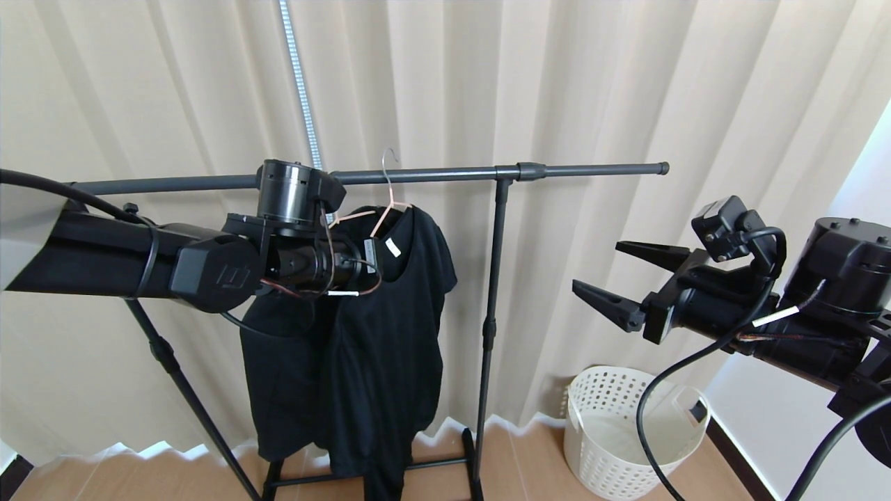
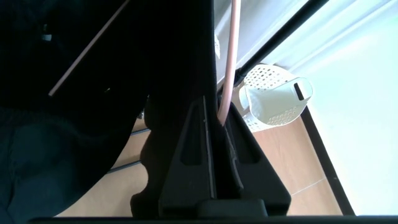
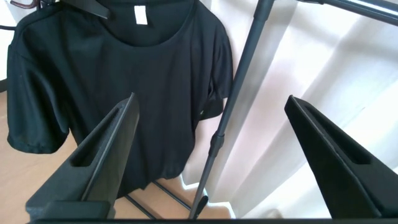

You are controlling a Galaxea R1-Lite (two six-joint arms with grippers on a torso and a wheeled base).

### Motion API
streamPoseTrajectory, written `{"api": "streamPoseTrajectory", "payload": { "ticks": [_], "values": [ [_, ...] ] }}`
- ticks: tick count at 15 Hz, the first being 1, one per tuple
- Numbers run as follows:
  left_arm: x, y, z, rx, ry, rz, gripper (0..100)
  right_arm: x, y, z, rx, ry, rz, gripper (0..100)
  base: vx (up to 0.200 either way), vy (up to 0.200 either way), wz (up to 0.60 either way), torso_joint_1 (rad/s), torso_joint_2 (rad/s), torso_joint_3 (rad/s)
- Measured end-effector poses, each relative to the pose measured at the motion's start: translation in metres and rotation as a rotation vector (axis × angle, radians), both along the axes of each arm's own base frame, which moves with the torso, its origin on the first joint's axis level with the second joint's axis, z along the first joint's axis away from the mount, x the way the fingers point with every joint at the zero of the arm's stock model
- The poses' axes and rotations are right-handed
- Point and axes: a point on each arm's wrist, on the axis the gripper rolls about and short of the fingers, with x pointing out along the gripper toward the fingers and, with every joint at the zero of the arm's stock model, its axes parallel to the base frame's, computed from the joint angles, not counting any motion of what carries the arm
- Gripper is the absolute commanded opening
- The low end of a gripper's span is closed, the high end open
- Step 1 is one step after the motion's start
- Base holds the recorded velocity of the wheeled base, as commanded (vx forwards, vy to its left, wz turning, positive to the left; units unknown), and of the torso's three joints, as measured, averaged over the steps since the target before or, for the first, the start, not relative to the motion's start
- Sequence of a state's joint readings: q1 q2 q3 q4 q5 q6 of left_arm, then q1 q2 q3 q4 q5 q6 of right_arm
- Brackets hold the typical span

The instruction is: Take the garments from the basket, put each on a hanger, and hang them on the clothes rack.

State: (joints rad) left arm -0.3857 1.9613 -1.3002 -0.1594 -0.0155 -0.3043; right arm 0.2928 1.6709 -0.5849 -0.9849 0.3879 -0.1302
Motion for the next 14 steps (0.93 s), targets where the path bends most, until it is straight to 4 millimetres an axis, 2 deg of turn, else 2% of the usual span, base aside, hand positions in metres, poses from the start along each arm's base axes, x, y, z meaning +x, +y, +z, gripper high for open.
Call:
{"api": "streamPoseTrajectory", "payload": {
  "ticks": [5,10,14],
  "values": [
    [-0.0015,0.0002,-0.0016,0.002,0.004,-0.001,0,0.0003,0.0001,0.0006,0.001,-0.002,0.000,100,0.000,0.000,0.00,0.000,0.00,0.000],
    [-0.0066,0.0025,0.0066,-0.004,-0.014,-0.001,0,0.0013,-0.0002,0.0033,0.004,-0.012,-0.002,100,0.000,0.000,0.00,0.000,0.00,0.000],
    [-0.0071,0.0054,0.0023,0.001,0.002,0.006,0,0.0017,-0.0001,0.0026,0.003,-0.011,-0.002,100,0.000,0.000,0.00,0.000,0.00,0.000]
  ]
}}
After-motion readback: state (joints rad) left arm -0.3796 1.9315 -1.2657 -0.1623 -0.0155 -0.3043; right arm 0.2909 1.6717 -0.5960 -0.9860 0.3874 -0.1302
